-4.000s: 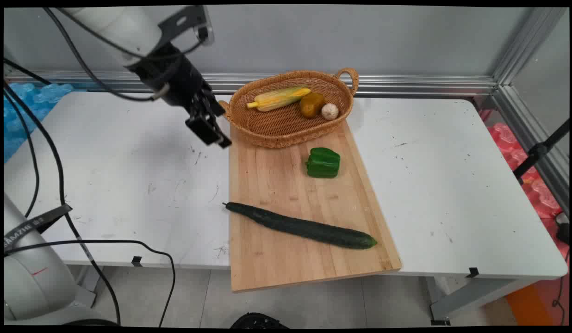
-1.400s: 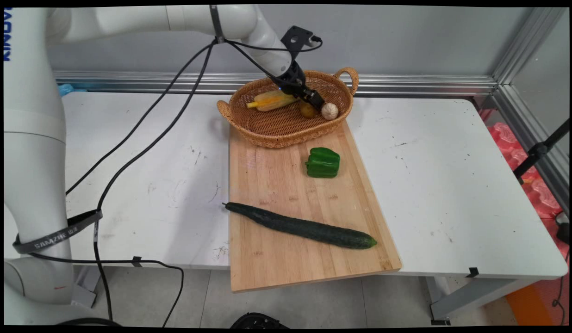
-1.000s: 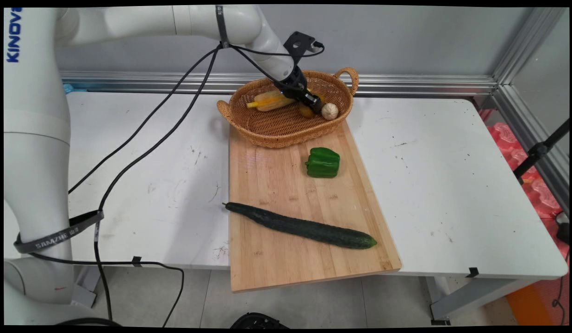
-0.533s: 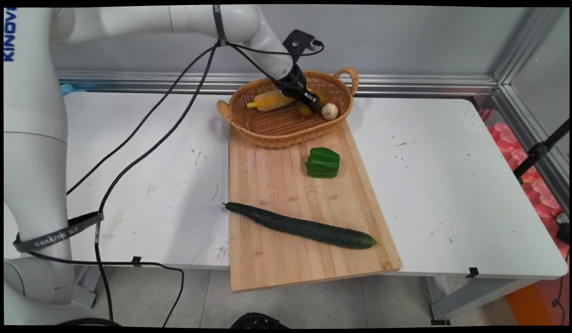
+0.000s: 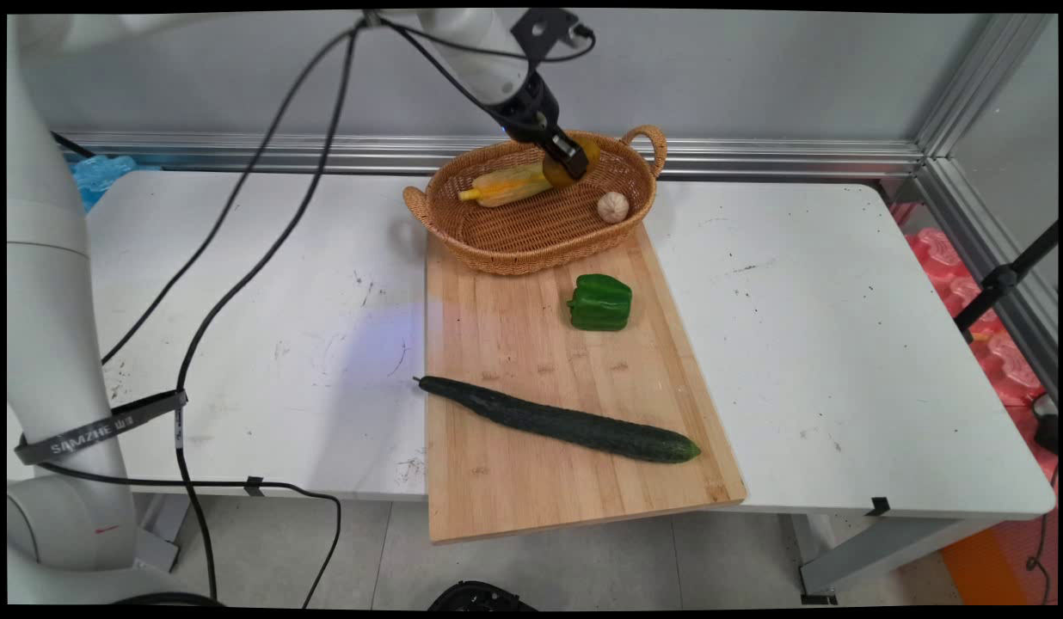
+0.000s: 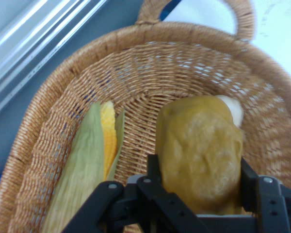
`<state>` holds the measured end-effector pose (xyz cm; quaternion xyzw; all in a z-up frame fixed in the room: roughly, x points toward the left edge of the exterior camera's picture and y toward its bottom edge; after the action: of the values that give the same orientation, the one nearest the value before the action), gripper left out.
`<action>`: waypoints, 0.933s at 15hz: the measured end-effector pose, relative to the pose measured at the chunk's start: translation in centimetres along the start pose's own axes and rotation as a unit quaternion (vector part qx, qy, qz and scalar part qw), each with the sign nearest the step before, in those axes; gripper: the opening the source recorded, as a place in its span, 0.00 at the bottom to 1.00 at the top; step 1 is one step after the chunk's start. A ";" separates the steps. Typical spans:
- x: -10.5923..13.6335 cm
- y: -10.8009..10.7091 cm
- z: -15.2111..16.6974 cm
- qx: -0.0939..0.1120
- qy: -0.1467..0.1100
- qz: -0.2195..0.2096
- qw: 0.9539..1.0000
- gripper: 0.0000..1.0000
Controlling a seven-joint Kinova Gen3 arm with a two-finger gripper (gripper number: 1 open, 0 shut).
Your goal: Place the picked object on the cutting board
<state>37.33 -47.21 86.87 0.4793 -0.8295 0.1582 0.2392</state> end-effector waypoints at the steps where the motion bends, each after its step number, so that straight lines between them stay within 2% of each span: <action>1: 0.1 0.4 -1.3 -0.003 0.001 0.011 1.000 0.00; 4: 0.0 1.8 -5.2 -0.024 0.000 0.056 0.998 0.00; 7: -1.0 3.1 -8.9 -0.057 -0.008 0.109 0.992 0.00; 9: -2.0 3.9 -11.1 -0.081 -0.015 0.147 0.986 0.00; 11: -3.2 4.3 -12.9 -0.104 -0.024 0.186 0.977 0.00; 13: -4.6 4.7 -14.4 -0.129 -0.034 0.228 0.964 0.00; 14: -5.0 4.8 -14.8 -0.136 -0.037 0.240 0.960 0.00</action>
<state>38.89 -34.01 96.33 0.2346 -0.9421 0.0788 0.2264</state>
